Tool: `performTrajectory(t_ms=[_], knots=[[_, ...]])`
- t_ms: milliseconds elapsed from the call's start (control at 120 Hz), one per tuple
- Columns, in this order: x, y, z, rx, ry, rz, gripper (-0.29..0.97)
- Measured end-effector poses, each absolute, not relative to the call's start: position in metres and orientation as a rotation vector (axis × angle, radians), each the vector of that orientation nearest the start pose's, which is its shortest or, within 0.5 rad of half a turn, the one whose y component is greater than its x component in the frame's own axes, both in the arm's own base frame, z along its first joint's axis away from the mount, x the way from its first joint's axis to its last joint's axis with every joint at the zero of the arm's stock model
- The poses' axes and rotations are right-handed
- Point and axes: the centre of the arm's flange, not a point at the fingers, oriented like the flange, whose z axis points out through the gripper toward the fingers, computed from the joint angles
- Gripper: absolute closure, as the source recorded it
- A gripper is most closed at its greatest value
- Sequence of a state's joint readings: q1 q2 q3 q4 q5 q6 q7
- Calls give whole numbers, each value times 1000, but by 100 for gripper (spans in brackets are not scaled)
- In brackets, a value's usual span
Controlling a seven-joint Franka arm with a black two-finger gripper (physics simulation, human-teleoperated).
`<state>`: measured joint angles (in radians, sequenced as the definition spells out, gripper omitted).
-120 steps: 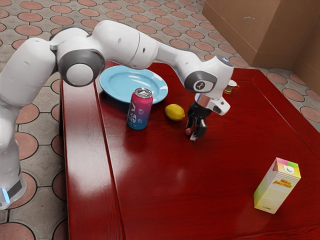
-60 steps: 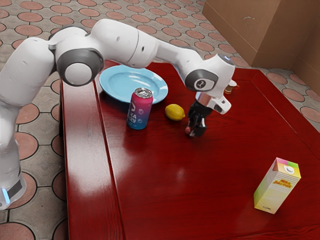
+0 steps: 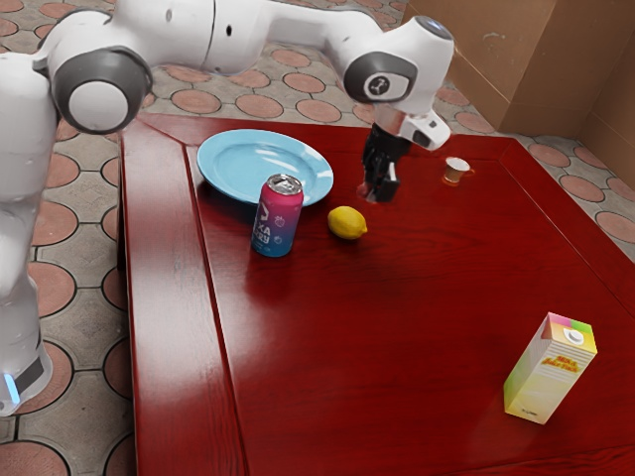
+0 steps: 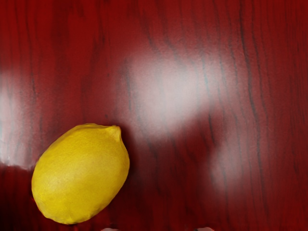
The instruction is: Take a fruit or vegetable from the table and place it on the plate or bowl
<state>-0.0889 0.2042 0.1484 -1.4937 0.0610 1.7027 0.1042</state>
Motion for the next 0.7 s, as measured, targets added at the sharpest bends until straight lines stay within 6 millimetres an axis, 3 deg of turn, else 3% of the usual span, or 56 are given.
performTrajectory(t_ms=[175, 317, 425, 525, 608, 700], knots=[[584, 121, 562, -3033, -128, 46, 52], [553, 188, 550, -3033, -289, 113, 52], [530, 225, 538, -3040, -378, 161, 52], [522, 239, 533, -3045, -396, 178, 50], [527, 229, 532, -3053, -346, 180, 28], [533, 215, 532, -3060, -286, 179, 15]])
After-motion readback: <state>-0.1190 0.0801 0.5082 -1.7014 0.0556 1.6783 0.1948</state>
